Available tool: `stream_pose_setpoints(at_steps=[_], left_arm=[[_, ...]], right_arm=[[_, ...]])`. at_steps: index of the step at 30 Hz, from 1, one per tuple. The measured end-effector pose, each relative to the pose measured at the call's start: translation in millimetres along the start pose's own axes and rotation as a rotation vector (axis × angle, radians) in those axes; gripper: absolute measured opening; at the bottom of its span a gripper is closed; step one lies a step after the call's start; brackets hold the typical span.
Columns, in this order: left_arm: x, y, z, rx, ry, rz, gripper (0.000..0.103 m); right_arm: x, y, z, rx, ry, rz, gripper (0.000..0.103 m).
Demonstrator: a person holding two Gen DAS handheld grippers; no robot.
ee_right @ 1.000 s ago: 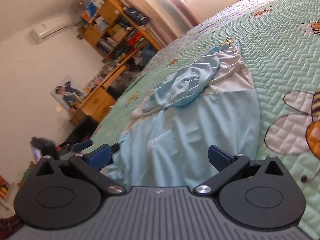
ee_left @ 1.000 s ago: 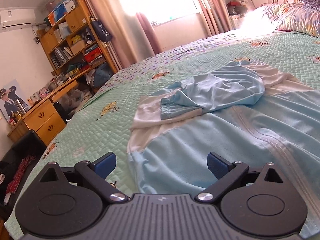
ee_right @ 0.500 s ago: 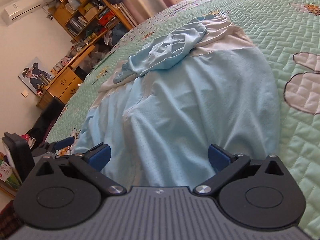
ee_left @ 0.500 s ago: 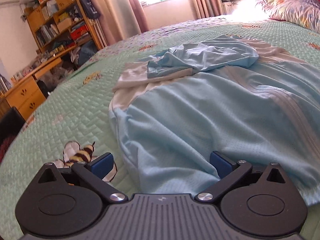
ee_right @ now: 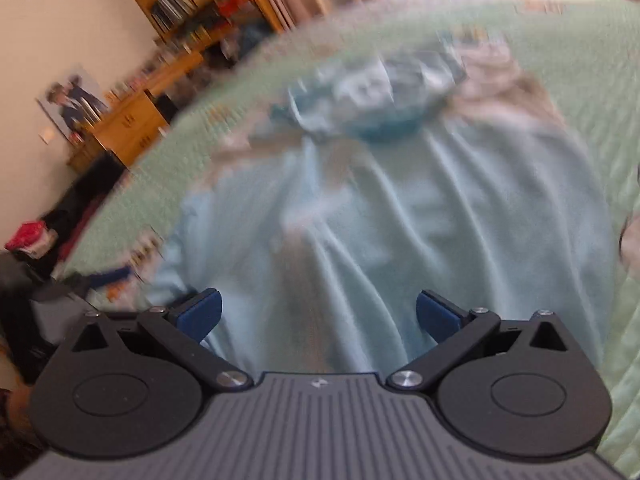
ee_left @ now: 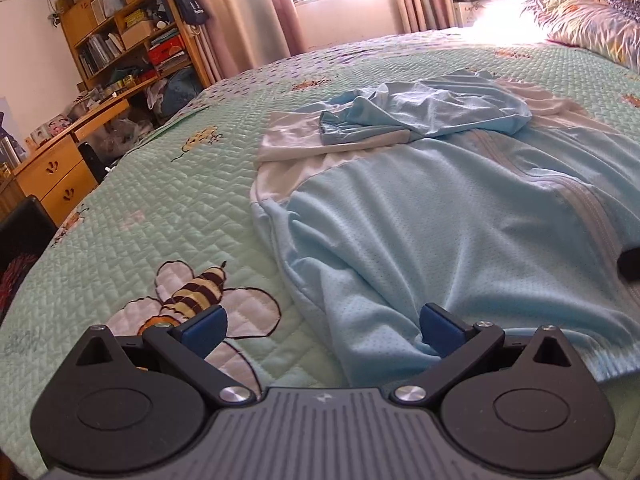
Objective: Fold clothes
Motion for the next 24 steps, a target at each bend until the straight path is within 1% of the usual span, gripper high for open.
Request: stream_pose_setpoints(at_steps=[2,4,5,7,9,10,12,14,17,19,21,24], left_arm=[[-5,1,2,0.011,0.007,0.024,0.102],[-9,4,7,0.006,0.013,0.034,0.102],[-11,5,11,-0.006,0.005,0.035,0.102],[-19,6,20,-0.027,-0.032,0.036,0.102],[-24,2,30,-0.035,-0.075,0.015,0.102],[-26,-3,34,-0.029,-0.099,0.000,0.102],[-26,-16,41,0.000,-0.145,-0.032,0.102],[-20,-29,43,0.017,-0.162,-0.079,0.102],[4,-44,37,0.018,-0.089,-0.147,0.102],[19,-49,28,0.009,-0.028,-0.153,0.102],[24,-45,19,-0.021,-0.023,-0.170,0.102],[25,-37,15,-0.058,-0.007,-0.193,0.103]], right_arm=[[3,-3,-9,0.008,0.014,-0.002,0.103],[-2,2,-10,0.015,0.043,0.038,0.103],[-5,3,-8,0.021,0.040,0.053,0.103],[-16,3,-2,0.021,-0.006,0.062,0.103],[-25,4,4,-0.002,-0.062,0.037,0.103],[-27,4,5,-0.012,-0.073,0.021,0.103],[-29,-1,3,-0.012,-0.084,-0.021,0.103],[-28,-8,0,0.004,-0.087,-0.067,0.103],[-20,-25,-5,0.065,-0.045,-0.112,0.103],[-17,-27,-10,0.053,-0.034,-0.117,0.103],[-16,-24,-12,0.031,-0.029,-0.120,0.103],[-13,-21,-13,0.024,-0.022,-0.124,0.103]])
Point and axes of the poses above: each gripper's, at about its wrist camera, not at the fingertips, and x roughly the way its jaws point, y to its left, z to its top, the point moved 1 cm from there along x, roughly the way its jaws point, and after that the axes turned 1 degree about x, right-handed, at the moved point
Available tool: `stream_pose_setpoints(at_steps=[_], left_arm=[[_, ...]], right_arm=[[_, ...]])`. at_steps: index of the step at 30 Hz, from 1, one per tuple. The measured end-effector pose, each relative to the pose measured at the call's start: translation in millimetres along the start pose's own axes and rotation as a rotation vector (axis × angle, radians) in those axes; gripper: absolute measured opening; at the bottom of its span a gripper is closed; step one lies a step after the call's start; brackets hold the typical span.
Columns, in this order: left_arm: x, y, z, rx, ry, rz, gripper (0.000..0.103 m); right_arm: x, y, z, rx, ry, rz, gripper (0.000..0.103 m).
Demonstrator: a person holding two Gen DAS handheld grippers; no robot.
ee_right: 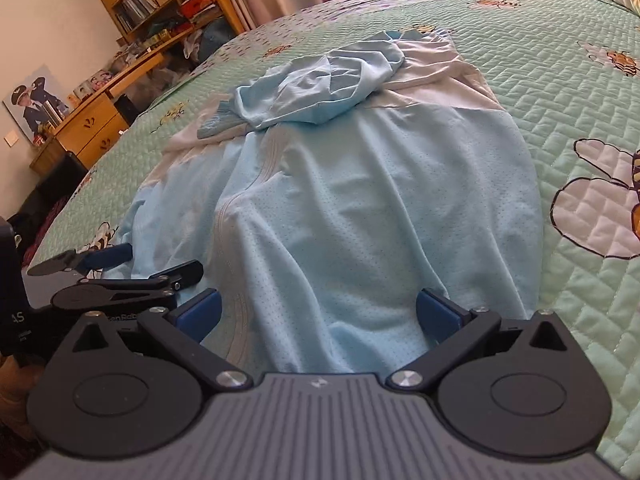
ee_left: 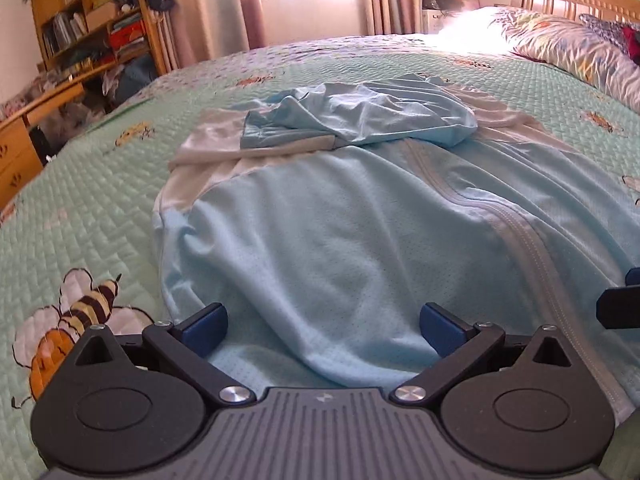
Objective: Fold clothes
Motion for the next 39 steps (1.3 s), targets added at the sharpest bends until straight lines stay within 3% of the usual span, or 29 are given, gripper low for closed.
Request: stream_pose_setpoints(at_steps=[12,17,19,23,25,30,35,39], left_arm=[[-14,21,-14,0.003,-0.013,0.050,0.103],[-20,37,-17,-0.020,0.004,0.081,0.103],[-25,43,-17,-0.043,0.002,0.083,0.103],[-40,56,-12,-0.102,-0.013,0.088,0.102],[-51,64,-6,-0.136,-0.040,0.084,0.102],[-66,74,14,-0.227,-0.075,0.013,0.102],[-63,54,14,-0.194,-0.029,-0.071,0.102],[-76,54,-3,-0.135,-0.021,-0.032,0.102]], right_arm=[[4,25,-2,-0.026,0.045,0.032,0.103],[-2,29,9,0.030,0.055,0.118,0.103],[-8,30,12,0.026,0.022,0.126,0.103],[-3,8,10,0.126,0.058,0.134,0.103],[-2,-8,5,0.235,0.073,0.183,0.103],[-19,-25,11,0.354,-0.007,0.334,0.103],[-26,-26,13,0.402,-0.025,0.469,0.103],[-29,-23,14,0.376,-0.011,0.496,0.103]])
Point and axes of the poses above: each gripper's, at about its wrist camera, not at the fingertips, and x roughly the way its jaws point, y to its left, z to its top, the point moved 1 cm from there along x, roughly the way its jaws point, and after that the axes turned 1 degree about x, right-handed, at the moved point
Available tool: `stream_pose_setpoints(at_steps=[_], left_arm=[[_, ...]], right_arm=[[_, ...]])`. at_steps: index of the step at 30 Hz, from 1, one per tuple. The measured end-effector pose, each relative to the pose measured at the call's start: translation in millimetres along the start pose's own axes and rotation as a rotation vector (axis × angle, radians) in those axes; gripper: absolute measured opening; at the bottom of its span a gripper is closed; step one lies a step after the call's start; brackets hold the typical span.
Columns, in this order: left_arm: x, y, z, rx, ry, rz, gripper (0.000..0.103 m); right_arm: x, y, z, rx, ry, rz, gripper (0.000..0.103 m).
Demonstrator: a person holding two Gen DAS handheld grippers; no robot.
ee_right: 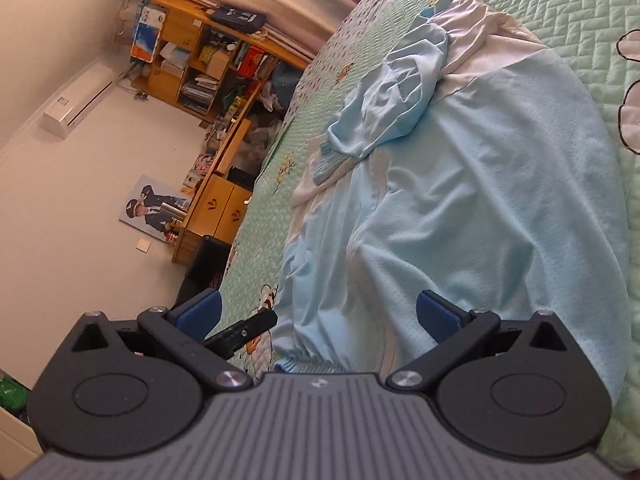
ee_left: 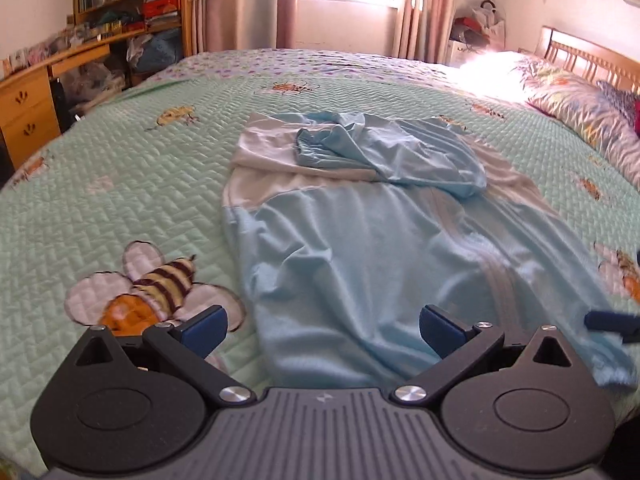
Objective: Fold clothes
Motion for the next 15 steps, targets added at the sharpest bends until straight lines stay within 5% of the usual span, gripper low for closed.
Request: stream_pose_setpoints(at_steps=[9,15], left_arm=[[-17,-14,-35,0.300,-0.006,0.177,0.102],[-9,-29,-38,0.391,0.009,0.183,0.102]], right_arm=[[8,-7,-9,-0.020,0.017,-0.042,0.103],[-1,-5,-13,-0.099,0.000,-0.099,0.103]])
Point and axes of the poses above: each gripper's, at about its wrist camera, not at the fingertips, and x roughly the way its jaws point, y to its left, z to its top, the point moved 1 cm from there along x, roughly the way its jaws point, and after that the axes turned 1 degree about x, right-handed, at the moved point
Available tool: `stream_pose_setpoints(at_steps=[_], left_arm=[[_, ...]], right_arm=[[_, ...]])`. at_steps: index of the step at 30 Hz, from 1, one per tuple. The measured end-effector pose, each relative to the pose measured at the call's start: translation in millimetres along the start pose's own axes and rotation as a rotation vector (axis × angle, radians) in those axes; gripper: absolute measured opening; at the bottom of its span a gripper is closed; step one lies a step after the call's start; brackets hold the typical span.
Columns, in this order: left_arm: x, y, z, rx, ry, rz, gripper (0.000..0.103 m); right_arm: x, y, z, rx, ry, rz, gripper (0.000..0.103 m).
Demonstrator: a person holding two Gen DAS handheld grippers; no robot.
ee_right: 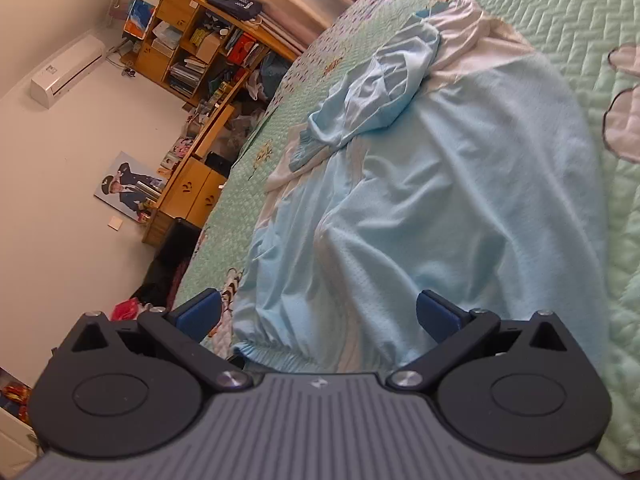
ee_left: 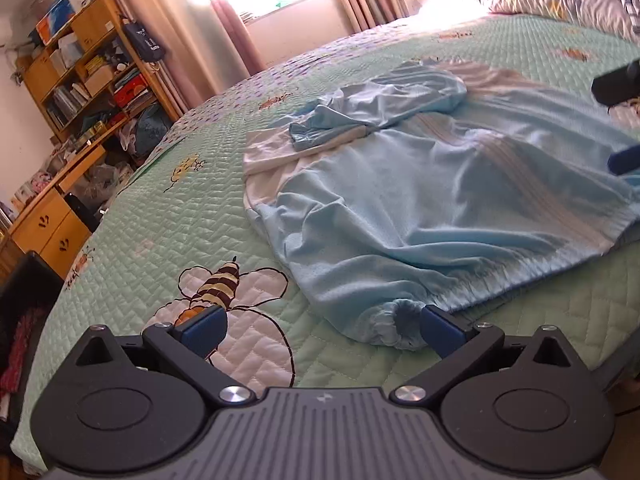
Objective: Fold clothes
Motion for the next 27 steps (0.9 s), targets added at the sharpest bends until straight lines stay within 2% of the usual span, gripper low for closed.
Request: stream_pose_setpoints(at_steps=[6,11,16,20,24,27], left_arm=[[12,-9,1,0.042,0.054,0.055,0.102],[18,-10,5,0.005,0.070,0.100,0.102],[28,-25,13,-0.033,0.052,0.161,0.102],[33,-13,4,-0.165,0.074,0.268,0.101],[29,19,-15,-0.376,0.129,0.270,0.102],[24,29,-26,-0.427,0.150,0.289,0.102]], right_arm=[[-8,-8,2,0.004,-0.025,-0.021,0.103],[-7,-9,2,-0.011,-0.034,-0.032,0.103],[-4,-8,-1,-0.030,-0.040,-0.045,0.103],[-2,-11,-8,-0.046,-0.029,-0.075,0.103],[-1,-19,-15,-0.054,-0.035,-0.097,0.103],[2,-15,-20,-0.122,-0.023,-0.118,0.103]])
Point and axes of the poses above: each gripper's, at about its wrist camera, not at the fingertips, and x roughly the way its jaws point, y to its left, z to its top, the point moved 1 cm from there along x, roughly the way its jaws point, and after that the axes turned 1 degree about x, right-handed, at the moved point
